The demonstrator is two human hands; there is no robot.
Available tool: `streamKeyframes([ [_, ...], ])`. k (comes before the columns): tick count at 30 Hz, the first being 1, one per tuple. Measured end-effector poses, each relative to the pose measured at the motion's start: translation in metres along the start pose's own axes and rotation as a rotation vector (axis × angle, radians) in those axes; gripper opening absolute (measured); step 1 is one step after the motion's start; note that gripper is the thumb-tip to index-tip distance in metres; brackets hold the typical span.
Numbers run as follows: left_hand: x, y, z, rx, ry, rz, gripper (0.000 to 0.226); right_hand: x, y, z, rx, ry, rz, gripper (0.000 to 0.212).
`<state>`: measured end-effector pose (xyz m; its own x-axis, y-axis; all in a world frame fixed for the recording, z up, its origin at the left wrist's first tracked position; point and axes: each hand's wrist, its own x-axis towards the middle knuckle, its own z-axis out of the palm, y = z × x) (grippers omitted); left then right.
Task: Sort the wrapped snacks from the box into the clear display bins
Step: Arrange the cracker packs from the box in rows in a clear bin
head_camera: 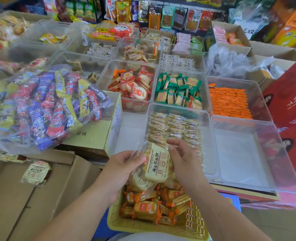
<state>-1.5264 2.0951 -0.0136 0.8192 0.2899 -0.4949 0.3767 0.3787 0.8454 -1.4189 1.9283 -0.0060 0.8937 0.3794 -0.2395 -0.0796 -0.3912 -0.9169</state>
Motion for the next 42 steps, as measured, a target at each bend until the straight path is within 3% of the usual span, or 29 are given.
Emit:
streamKeyframes([
  [2,0.004,-0.004,0.001,-0.019,0.073,0.017,0.035,-0.001,0.0,0.003,-0.067,0.073,-0.031,0.018],
  [4,0.008,-0.005,0.003,-0.029,0.177,0.07,0.026,-0.006,0.001,0.006,-0.225,0.102,-0.123,0.03],
  [7,0.01,-0.002,0.008,0.012,0.256,0.17,0.048,-0.017,-0.005,0.015,-0.33,-0.002,-0.226,0.053],
  [13,0.015,0.002,0.013,0.077,0.211,0.266,0.055,-0.018,-0.011,0.023,-0.173,-0.143,-0.138,0.095],
  [16,0.015,0.0,0.013,0.145,0.125,0.302,0.049,-0.01,-0.007,0.021,-0.087,-0.113,-0.117,0.084],
  [20,0.02,-0.01,0.011,0.173,0.132,0.258,0.046,0.008,0.005,0.015,-0.069,0.007,-0.09,0.018],
  [22,0.027,-0.013,0.006,0.129,0.16,0.205,0.038,0.02,0.011,0.008,-0.093,0.035,-0.06,0.007],
  [24,0.031,-0.012,0.0,0.043,0.198,0.175,0.017,0.038,0.014,-0.001,-0.136,0.061,-0.056,0.012],
  [30,0.037,-0.01,-0.026,-0.255,0.348,0.047,0.018,0.115,0.015,-0.011,-0.48,0.079,-0.162,0.041],
  [37,0.034,-0.016,-0.039,-0.309,0.399,0.03,0.02,0.172,0.04,0.016,-0.907,-0.341,-0.163,0.052],
  [42,0.033,-0.016,-0.044,-0.388,0.41,0.008,0.021,0.176,0.05,0.02,-0.991,-0.509,-0.153,0.054],
])
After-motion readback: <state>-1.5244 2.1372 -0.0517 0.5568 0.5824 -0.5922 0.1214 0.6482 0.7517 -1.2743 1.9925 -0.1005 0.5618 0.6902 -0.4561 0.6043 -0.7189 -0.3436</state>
